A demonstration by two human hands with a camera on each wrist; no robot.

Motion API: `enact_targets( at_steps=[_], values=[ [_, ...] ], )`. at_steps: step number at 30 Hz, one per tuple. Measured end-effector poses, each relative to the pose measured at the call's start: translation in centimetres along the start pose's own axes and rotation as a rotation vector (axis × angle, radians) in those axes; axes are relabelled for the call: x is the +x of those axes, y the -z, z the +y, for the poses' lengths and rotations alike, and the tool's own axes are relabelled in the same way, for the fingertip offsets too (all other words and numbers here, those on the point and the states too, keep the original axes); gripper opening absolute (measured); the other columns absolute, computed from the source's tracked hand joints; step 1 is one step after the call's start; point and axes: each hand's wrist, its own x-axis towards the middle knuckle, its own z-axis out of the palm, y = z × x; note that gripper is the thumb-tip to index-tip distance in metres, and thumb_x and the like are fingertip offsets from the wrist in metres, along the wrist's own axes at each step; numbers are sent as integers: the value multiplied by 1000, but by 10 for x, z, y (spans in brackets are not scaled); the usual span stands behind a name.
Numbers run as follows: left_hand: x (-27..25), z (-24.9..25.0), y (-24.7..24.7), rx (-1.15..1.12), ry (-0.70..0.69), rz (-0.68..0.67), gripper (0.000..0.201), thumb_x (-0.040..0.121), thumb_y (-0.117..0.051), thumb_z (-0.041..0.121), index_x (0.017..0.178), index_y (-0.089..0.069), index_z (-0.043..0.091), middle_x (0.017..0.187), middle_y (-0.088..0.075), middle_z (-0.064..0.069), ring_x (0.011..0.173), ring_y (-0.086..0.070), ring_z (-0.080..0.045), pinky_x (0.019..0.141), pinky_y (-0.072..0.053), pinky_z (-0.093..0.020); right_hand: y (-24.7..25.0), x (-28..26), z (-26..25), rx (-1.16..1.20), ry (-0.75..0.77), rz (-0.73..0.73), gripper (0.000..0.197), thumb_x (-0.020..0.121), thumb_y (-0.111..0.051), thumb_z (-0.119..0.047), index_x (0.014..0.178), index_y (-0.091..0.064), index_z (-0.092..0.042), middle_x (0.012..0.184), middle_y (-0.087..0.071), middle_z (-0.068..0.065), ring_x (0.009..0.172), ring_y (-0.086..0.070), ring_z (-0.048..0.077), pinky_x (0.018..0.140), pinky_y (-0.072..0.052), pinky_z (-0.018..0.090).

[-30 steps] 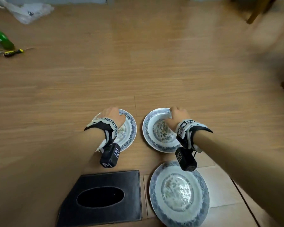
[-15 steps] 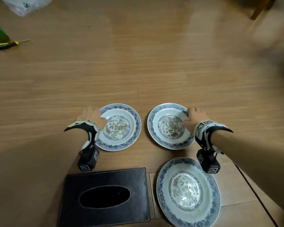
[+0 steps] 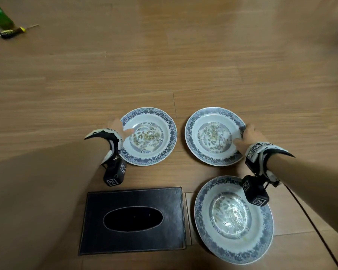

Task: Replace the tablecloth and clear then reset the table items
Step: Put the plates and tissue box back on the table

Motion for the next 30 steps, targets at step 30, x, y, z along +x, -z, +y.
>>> enact_targets(
  at_steps=[30],
  values=[
    [-396,303,296,-52,-240,358,45,85,-70,44,93,-49,5,92,-57,-16,86,-52,-33,69,-44,-41,446,-253,22,570,-159,139,23,97,-56,-18,112,-45,-6,81,-46,-3,67,-48,8,52,-38,19]
  ],
)
